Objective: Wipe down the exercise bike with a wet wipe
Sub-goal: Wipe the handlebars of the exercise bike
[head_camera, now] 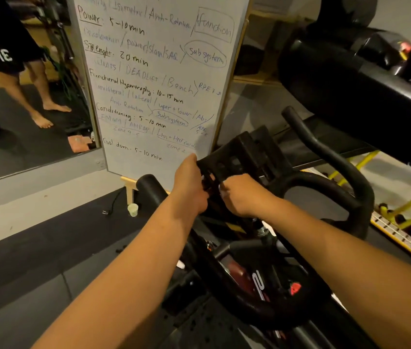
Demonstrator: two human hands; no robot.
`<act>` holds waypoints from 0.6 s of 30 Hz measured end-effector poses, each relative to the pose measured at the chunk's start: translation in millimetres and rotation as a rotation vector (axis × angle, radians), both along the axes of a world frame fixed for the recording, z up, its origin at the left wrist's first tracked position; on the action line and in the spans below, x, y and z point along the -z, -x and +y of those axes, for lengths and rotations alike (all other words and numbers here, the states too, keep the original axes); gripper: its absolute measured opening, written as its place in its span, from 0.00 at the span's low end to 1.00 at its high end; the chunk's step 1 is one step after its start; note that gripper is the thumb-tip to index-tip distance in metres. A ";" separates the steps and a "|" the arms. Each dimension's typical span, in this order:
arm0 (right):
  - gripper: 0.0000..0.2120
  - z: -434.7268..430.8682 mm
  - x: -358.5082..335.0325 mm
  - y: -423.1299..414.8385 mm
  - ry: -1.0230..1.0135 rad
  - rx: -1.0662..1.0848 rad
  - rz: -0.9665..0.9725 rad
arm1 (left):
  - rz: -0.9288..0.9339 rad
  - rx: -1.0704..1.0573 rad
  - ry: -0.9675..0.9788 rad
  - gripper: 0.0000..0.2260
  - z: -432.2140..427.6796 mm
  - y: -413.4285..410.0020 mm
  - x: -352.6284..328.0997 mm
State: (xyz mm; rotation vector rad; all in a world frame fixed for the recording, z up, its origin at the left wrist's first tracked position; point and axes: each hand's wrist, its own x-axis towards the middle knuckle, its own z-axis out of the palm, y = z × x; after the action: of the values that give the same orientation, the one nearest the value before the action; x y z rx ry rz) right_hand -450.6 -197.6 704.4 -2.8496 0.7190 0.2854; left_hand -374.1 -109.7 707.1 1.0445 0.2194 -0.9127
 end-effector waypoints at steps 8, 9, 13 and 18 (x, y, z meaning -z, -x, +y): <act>0.07 -7.2 -50.8 -25.7 -0.555 0.214 -0.411 | 0.047 0.030 0.026 0.13 4.5 2.0 -6.1; 0.08 -4.7 -45.5 -36.0 -0.574 0.229 -0.491 | 0.037 0.033 0.024 0.12 5.6 2.2 -6.9; 0.16 11.0 -10.6 -39.6 -0.476 0.235 -0.375 | 0.077 0.021 0.008 0.13 6.4 2.2 -5.4; 0.09 -6.8 -17.2 -8.4 -0.283 0.174 0.265 | 0.116 0.002 0.012 0.09 5.6 0.6 -7.2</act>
State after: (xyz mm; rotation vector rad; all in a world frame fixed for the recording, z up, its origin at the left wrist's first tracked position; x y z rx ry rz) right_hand -442.2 -204.4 721.6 -2.4896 0.8900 0.6868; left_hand -374.8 -104.2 714.4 0.9818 0.3093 -0.9763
